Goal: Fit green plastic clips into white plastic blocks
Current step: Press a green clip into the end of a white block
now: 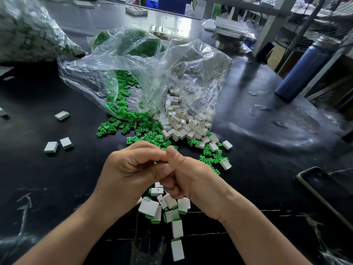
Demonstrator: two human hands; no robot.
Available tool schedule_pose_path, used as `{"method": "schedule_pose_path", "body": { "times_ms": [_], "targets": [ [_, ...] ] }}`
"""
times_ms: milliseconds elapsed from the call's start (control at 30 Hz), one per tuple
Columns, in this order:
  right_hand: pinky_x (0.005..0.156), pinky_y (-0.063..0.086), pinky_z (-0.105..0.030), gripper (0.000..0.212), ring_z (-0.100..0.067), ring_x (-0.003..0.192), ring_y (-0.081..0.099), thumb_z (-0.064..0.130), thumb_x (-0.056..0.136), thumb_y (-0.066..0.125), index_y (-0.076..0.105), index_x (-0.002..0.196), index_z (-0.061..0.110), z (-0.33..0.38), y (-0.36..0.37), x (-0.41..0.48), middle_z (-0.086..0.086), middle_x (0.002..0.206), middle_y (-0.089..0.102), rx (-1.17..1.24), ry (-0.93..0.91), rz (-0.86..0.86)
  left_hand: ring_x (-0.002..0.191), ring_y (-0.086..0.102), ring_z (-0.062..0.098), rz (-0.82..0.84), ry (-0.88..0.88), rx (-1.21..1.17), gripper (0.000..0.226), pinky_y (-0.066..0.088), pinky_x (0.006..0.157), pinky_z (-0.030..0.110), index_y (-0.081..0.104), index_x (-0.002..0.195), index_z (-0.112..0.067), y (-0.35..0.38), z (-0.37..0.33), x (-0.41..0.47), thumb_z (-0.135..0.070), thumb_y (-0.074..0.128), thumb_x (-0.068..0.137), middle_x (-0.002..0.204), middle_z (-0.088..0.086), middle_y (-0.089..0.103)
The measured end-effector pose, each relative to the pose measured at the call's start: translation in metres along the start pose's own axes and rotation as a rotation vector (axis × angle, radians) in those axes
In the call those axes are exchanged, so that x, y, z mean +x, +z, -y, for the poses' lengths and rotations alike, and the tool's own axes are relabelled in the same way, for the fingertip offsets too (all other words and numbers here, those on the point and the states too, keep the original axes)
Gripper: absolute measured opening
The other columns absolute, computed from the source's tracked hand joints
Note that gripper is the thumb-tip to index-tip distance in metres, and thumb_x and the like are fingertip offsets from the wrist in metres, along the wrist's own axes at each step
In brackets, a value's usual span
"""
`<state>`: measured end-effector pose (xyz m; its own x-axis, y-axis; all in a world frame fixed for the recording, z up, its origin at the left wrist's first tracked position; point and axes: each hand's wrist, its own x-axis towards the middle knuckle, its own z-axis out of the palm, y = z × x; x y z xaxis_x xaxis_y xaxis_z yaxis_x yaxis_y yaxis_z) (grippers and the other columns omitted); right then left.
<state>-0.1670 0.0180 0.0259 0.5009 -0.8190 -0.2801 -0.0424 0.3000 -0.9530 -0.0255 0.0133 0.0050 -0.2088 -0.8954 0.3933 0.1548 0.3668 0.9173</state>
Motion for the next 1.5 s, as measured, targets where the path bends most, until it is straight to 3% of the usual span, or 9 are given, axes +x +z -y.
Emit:
{"method": "schedule_pose_path", "body": {
  "times_ms": [167,333,433,533,633,933,1133,1333,1500],
  "targets": [
    [0.043,0.021,-0.016,0.031,-0.006,0.047,0.024,0.051,0.073,0.052,0.046,0.057,0.024,0.005,0.004,0.0,0.011,0.05,0.032,0.021,-0.011,-0.027,0.067,0.065,0.026,0.027,0.019,0.028,0.03,0.056,0.059,0.036,0.074,0.081,-0.021,-0.001,-0.001,0.0,-0.047,0.075,0.066,0.08,0.007,0.065],
    [0.037,0.02,-0.011,0.044,-0.002,0.036,0.022,0.043,0.078,0.051,0.051,0.039,0.024,0.0,0.011,0.003,0.016,0.041,0.028,0.032,-0.012,-0.122,0.068,0.064,0.019,0.029,0.026,0.103,0.032,0.055,0.06,0.03,0.072,0.077,-0.022,-0.001,0.001,0.0,-0.053,0.071,0.068,0.078,0.002,0.066],
    [0.036,0.022,-0.01,0.052,-0.001,0.034,0.024,0.039,0.089,0.05,0.055,0.039,0.026,-0.001,0.012,0.003,0.016,0.038,0.029,0.022,-0.033,-0.133,0.068,0.064,0.021,0.027,0.022,0.105,0.034,0.056,0.06,0.034,0.071,0.076,-0.02,-0.002,0.0,0.0,-0.053,0.071,0.067,0.078,0.004,0.066],
    [0.037,0.021,-0.012,0.042,-0.002,0.039,0.022,0.053,0.07,0.059,0.051,0.042,0.024,0.003,0.01,0.002,0.015,0.043,0.028,-0.004,-0.016,-0.12,0.07,0.064,0.023,0.024,0.02,0.104,0.033,0.056,0.061,0.038,0.072,0.077,-0.022,-0.001,0.0,0.0,-0.053,0.072,0.067,0.078,0.003,0.065],
    [0.04,0.024,-0.012,0.046,-0.004,0.044,0.028,0.065,0.073,0.057,0.056,0.051,0.025,0.005,0.003,0.0,0.011,0.049,0.038,0.001,-0.02,-0.056,0.071,0.064,0.026,0.011,0.01,0.13,0.021,0.055,0.063,0.043,0.072,0.077,-0.022,-0.001,0.0,0.0,-0.038,0.073,0.064,0.078,0.004,0.064],
    [0.042,0.023,-0.013,0.036,-0.003,0.045,0.026,0.056,0.07,0.045,0.05,0.058,0.023,0.001,0.001,-0.004,0.014,0.049,0.036,0.053,0.001,-0.072,0.071,0.062,0.013,0.018,0.009,0.191,0.015,0.054,0.066,0.026,0.071,0.077,-0.023,0.001,0.002,-0.001,-0.016,0.073,0.065,0.082,0.003,0.062],
    [0.042,0.021,-0.013,0.04,-0.003,0.046,0.023,0.055,0.075,0.04,0.053,0.05,0.026,0.002,0.002,-0.003,0.014,0.051,0.031,0.022,-0.028,-0.048,0.072,0.063,0.02,0.005,0.0,0.157,0.013,0.056,0.065,0.038,0.071,0.077,-0.024,0.002,0.002,-0.001,-0.03,0.066,0.066,0.082,0.004,0.062],
    [0.044,0.026,-0.016,0.047,-0.005,0.047,0.03,0.061,0.073,0.037,0.051,0.069,0.016,0.003,0.0,-0.003,0.01,0.053,0.04,-0.055,-0.004,-0.023,0.072,0.064,0.024,0.0,0.002,0.134,0.017,0.056,0.067,0.04,0.072,0.081,-0.021,0.001,-0.001,0.0,-0.029,0.067,0.066,0.08,0.005,0.063],
    [0.044,0.027,-0.016,0.049,-0.005,0.045,0.033,0.065,0.072,0.032,0.051,0.052,0.024,0.006,0.0,-0.006,0.01,0.05,0.044,-0.164,0.02,-0.023,0.07,0.063,0.024,0.011,-0.011,0.108,0.016,0.056,0.063,0.037,0.073,0.079,-0.021,0.001,-0.002,-0.002,-0.028,0.068,0.065,0.079,0.004,0.062]
  ]
}}
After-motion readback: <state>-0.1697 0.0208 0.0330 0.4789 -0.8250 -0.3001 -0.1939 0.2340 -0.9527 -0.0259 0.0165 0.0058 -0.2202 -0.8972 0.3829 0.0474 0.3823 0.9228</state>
